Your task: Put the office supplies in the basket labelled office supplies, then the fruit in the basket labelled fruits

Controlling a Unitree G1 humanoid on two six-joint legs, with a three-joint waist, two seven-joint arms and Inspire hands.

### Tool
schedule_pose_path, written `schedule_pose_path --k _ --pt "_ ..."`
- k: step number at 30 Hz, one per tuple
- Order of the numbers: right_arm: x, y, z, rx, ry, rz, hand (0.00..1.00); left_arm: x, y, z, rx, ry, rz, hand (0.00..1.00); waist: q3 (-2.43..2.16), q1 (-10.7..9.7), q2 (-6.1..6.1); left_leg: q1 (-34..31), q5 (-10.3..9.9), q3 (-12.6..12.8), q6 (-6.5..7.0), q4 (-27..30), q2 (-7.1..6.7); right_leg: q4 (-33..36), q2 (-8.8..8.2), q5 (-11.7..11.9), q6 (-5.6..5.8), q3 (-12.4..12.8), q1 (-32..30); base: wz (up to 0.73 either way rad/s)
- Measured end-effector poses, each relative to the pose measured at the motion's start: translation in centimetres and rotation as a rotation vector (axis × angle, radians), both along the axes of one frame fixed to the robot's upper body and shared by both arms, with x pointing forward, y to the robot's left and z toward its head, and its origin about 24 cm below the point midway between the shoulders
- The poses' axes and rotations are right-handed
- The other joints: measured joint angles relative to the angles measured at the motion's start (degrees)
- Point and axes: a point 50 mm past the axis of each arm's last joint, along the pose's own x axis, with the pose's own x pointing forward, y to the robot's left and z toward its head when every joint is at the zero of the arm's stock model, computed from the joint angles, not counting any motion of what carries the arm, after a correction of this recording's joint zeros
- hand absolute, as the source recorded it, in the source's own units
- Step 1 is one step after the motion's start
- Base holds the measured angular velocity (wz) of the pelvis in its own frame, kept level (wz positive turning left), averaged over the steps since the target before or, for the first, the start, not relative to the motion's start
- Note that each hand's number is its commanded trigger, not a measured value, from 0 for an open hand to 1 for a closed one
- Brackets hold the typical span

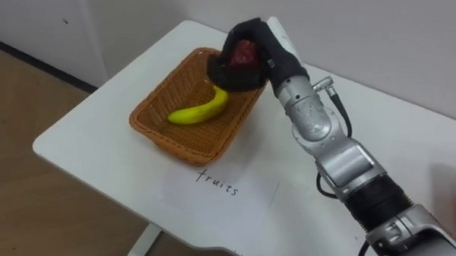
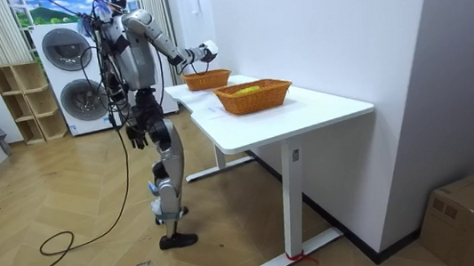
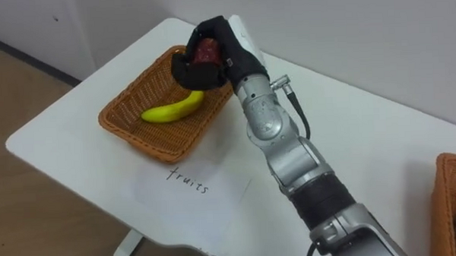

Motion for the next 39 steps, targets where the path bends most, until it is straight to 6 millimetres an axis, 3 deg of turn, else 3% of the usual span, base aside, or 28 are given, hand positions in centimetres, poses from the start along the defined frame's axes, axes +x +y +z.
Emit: schedule_pose_path --k 5,19,21,25,28,29,30,39 --pt "-0.2 0.4 -0.2 -0.008 0.009 0.024 1.00 0.7 0.0 0.1 0.001 -0.016 -0.004 0.00 0.28 0.67 -0.65 -0.83 0.01 -0.85 0.01 0.28 -0.16 -0.05 -0.01 0.01 0.01 -0.27 -0.37 0.09" --pt "-0.4 1.1 -0.4 -0.016 0.016 0.050 1.00 1.5 0.3 0.2 0.008 -0.043 -0.006 0.00 0.52 0.95 -0.27 -1.07 0.00 -1.13 0.01 0.27 -0.18 -0.07 -0.02 -0.01 0.04 -0.86 -0.50 0.01" --pt "-0.4 1.1 -0.4 -0.014 0.016 0.051 0.83 1.5 0.3 0.3 0.008 -0.047 -0.007 0.00 0.55 0.99 -0.22 -1.07 0.00 -1.13 0.01 0.28 -0.17 -0.07 -0.01 -0.01 0.04 -0.89 -0.54 0.00" --pt "-0.4 1.2 -0.4 -0.014 0.016 0.051 0.84 1.7 0.3 0.3 0.010 -0.053 -0.008 0.00 0.54 1.00 -0.19 -1.11 0.00 -1.14 0.01 0.28 -0.18 -0.07 -0.01 -0.01 0.04 -0.88 -0.55 0.00" --pt "-0.4 1.2 -0.4 -0.014 0.016 0.052 0.54 1.7 0.3 0.3 0.010 -0.054 -0.008 0.00 0.52 0.98 -0.17 -1.13 0.00 -1.14 0.01 0.28 -0.18 -0.07 -0.01 -0.01 0.04 -0.87 -0.55 0.00" --pt "-0.4 1.2 -0.4 -0.014 0.016 0.052 0.19 1.7 0.3 0.3 0.011 -0.053 -0.008 0.00 0.52 0.99 -0.16 -1.13 0.00 -1.14 0.01 0.28 -0.18 -0.07 -0.01 -0.01 0.04 -0.87 -0.55 0.00" --pt "-0.4 1.2 -0.4 -0.015 0.016 0.053 0.00 1.6 0.3 0.3 0.012 -0.051 -0.008 0.00 0.50 0.98 -0.15 -1.13 0.00 -1.14 0.01 0.30 -0.18 -0.07 -0.01 -0.01 0.04 -0.87 -0.55 0.00" --pt "-0.5 1.4 -0.5 -0.024 0.026 0.078 0.00 1.6 0.3 0.4 0.017 -0.053 -0.010 0.00 0.39 1.00 -0.13 -1.13 0.01 -1.15 0.01 0.45 -0.19 -0.04 -0.01 -0.01 0.04 -0.88 -0.51 0.00"
